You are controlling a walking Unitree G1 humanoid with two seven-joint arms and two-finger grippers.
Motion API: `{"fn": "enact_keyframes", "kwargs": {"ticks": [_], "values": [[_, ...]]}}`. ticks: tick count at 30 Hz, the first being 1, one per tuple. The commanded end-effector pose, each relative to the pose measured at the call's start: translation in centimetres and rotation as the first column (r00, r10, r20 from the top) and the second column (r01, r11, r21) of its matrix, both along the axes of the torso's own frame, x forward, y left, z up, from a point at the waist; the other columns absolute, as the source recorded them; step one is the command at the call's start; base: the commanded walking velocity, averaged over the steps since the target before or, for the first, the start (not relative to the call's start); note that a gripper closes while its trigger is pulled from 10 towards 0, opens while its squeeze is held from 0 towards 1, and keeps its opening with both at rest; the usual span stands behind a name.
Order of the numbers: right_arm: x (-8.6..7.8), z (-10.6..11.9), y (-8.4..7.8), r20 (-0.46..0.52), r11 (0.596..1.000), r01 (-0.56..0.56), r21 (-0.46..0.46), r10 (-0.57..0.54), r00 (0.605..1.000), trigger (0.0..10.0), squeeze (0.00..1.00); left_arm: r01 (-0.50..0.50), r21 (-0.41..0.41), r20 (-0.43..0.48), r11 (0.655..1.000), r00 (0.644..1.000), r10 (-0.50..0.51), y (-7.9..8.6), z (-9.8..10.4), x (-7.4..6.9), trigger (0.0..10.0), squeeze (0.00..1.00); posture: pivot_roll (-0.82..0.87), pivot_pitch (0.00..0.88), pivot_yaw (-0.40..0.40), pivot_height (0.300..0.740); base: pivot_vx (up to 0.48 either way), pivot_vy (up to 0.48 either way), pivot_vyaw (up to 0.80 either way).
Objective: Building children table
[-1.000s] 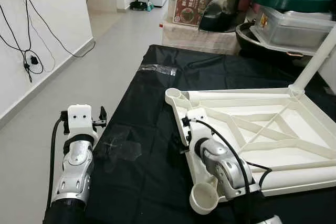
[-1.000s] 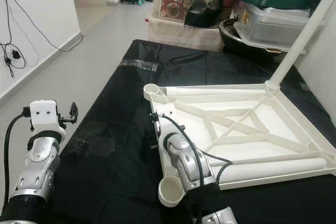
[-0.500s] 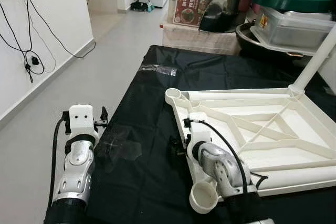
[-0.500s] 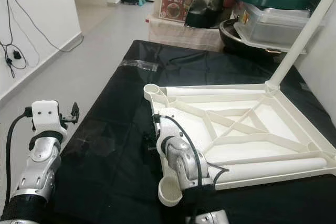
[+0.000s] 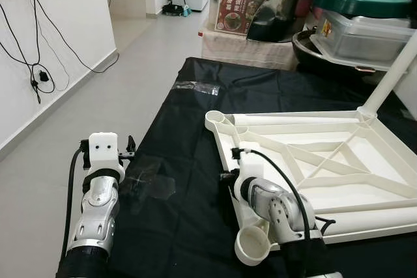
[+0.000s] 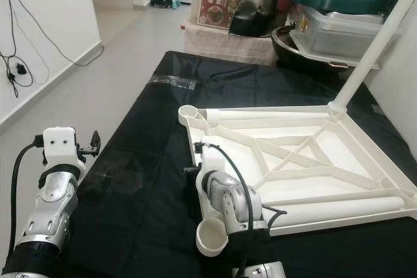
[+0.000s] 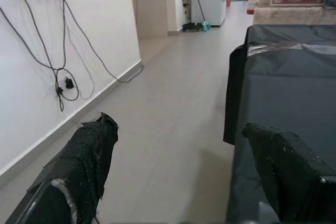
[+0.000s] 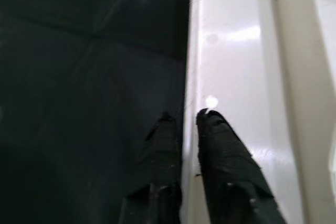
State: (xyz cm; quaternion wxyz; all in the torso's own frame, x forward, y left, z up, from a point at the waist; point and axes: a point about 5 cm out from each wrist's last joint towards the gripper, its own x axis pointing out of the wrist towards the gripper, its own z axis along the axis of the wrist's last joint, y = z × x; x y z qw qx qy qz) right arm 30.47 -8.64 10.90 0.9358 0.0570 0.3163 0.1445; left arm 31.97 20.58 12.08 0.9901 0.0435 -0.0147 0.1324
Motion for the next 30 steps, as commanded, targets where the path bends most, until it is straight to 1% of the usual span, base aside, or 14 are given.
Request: {"fn": "enact_keyframes", "kwargs": {"ticks": [1,7,11,14,17,19,20,22,24,26,27,28,29,30], "values": [[-1.0,-1.6,-0.1,-0.11,0.999,-0.05,-0.017,0.047,0.993,0.0,0.0,0.006,0.009,-0.007,1.0,1.0,-0.006,-0.4,-0.3,0.1,10.0,0.0,0.04,0.0,-0.122,0.74,0.0,0.0,0.0],[-1.8,-2.1,-1.9,-0.183,0.993,-0.1,-0.067,0.087,0.979,0.0,0.0,0.01,0.012,-0.008,1.0,1.0,-0.01,-0.5,-0.3,0.3,10.0,0.0,0.03,0.0,-0.132,0.74,0.0,0.0,0.0],[-2.7,-2.3,-2.9,-0.264,0.994,-0.109,-0.028,0.098,0.96,0.0,0.0,0.01,0.008,-0.014,1.0,1.0,-0.01,-0.6,-0.5,0.3,10.0,0.0,0.02,0.0,-0.144,0.74,0.0,0.0,0.0],[-3.2,-2.4,-3.1,-0.284,0.993,-0.121,0.003,0.117,0.952,0.0,0.0,0.013,0.004,-0.02,1.0,1.0,-0.012,-0.8,-0.8,0.1,10.0,0.0,0.02,0.0,-0.146,0.74,0.0,0.0,0.0],[-3.7,-2.5,-3.4,-0.297,0.987,-0.157,0.024,0.157,0.942,0.0,0.0,0.018,0.003,-0.023,1.0,1.0,-0.018,-0.9,-0.9,0.1,10.0,0.0,0.02,0.0,-0.146,0.74,0.0,0.0,0.0],[-4.8,-2.2,-4.0,-0.297,0.955,-0.293,0.037,0.29,0.91,0.0,0.0,0.022,0.006,-0.026,1.0,0.999,-0.022,-0.9,-0.9,0.1,10.0,0.0,0.02,0.0,-0.148,0.74,0.0,0.0,0.0],[-4.8,-2.2,-4.0,-0.297,0.955,-0.293,0.037,0.29,0.91,0.0,0.0,0.022,0.006,-0.026,1.0,0.999,-0.022,-0.9,-0.9,0.1,10.0,0.0,0.02,0.0,-0.148,0.74,0.0,0.0,0.0],[-5.9,-1.9,-4.5,-0.302,0.907,-0.419,0.045,0.412,0.86,0.0,0.0,0.024,0.007,-0.027,1.0,0.999,-0.024,-0.8,-0.9,0.2,10.0,0.0,0.01,0.0,-0.148,0.74,0.0,0.0,0.0],[-7.1,-1.4,-5.6,-0.28,0.822,-0.57,-0.005,0.546,0.79,0.0,0.0,0.025,0.006,-0.028,1.0,0.999,-0.024,-0.8,-0.9,0.3,10.0,0.0,0.01,0.0,-0.147,0.74,0.0,0.0,0.0],[-7.1,-1.4,-5.6,-0.28,0.822,-0.57,-0.005,0.546,0.79,0.0,0.0,0.025,0.006,-0.028,1.0,0.999,-0.024,-0.8,-0.9,0.3,10.0,0.0,0.01,0.0,-0.147,0.74,0.0,0.0,0.0],[-7.8,-1.3,-6.2,-0.277,0.766,-0.642,-0.039,0.609,0.744,0.0,0.0,0.026,0.004,-0.029,1.0,0.999,-0.026,-0.9,-0.9,0.3,10.0,0.0,0.01,0.0,-0.145,0.74,0.0,0.0,0.0],[-8.5,-1.4,-7.4,-0.282,0.67,-0.73,-0.135,0.68,0.677,0.0,0.0,0.03,0.002,-0.031,1.0,0.999,-0.03,-1.0,-0.9,0.3,10.0,0.0,0.01,0.0,-0.143,0.74,0.0,0.0,0.0],[-9.2,-1.6,-8.3,-0.308,0.588,-0.786,-0.19,0.724,0.617,0.0,0.0,0.034,0.0,-0.032,0.999,0.999,-0.034,-1.2,-1.0,0.3,10.0,0.0,0.01,0.0,-0.143,0.74,0.0,0.0,0.0],[-9.2,-1.6,-8.3,-0.308,0.588,-0.786,-0.19,0.724,0.617,0.0,0.0,0.034,0.0,-0.032,0.999,0.999,-0.034,-1.2,-1.0,0.3,10.0,0.0,0.01,0.0,-0.143,0.74,0.0,0.0,0.0]]}}
